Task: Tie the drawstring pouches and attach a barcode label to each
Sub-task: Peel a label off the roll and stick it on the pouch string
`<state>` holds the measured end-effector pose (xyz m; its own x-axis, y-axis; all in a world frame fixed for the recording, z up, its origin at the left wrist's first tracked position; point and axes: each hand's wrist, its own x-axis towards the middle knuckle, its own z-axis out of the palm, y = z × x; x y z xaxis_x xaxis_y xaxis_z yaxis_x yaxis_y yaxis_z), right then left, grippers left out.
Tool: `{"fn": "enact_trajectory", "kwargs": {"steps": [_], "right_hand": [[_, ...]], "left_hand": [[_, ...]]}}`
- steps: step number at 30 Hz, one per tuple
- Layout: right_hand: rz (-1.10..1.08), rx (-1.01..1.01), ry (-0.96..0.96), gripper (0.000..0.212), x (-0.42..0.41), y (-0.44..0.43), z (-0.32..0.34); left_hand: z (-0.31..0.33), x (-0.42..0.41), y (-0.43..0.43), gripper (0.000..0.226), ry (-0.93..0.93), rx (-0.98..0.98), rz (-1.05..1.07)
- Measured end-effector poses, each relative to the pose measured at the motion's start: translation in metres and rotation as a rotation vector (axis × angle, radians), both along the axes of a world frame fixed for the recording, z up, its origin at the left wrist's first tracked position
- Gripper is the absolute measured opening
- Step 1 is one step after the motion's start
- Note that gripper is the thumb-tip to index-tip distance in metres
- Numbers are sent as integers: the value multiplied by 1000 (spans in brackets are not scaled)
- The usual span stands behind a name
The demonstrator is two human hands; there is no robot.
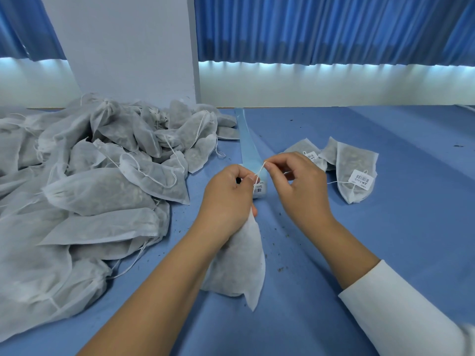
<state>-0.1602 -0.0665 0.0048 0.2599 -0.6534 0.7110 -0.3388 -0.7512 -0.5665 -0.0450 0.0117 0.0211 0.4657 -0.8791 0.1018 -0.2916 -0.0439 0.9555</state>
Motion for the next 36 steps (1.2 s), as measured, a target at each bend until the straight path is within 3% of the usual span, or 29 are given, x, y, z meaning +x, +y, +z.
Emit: {"fn": "enact_trajectory", "kwargs": {"steps": [4,8,12,16,20,24,30,36], "right_hand": [[35,157,-108,7,1,4,3],[110,206,-191,10,3,14,5],[156,104,-204,8,5,23,6],[187,-30,-186,6,6,28,5],[211,-115,-109,5,7,28,-1],[227,-111,-7,6,9,27,-6],[241,176,40,9,8,23,-6],[279,358,-58,13,8,22,-3]], "left_hand": [[-3,-1,0,17,24,-67,41],[-2,3,-2,25,207,-85,136],[6,11,0,44,424,30,87],[4,20,-3,37,491,38,74],[2,29,-6,36,518,-44,179],[3,39,-7,29,721,-183,164],[5,44,-6,20,1016,-310,28],[9,42,-5,18,1130,-362,39]]}}
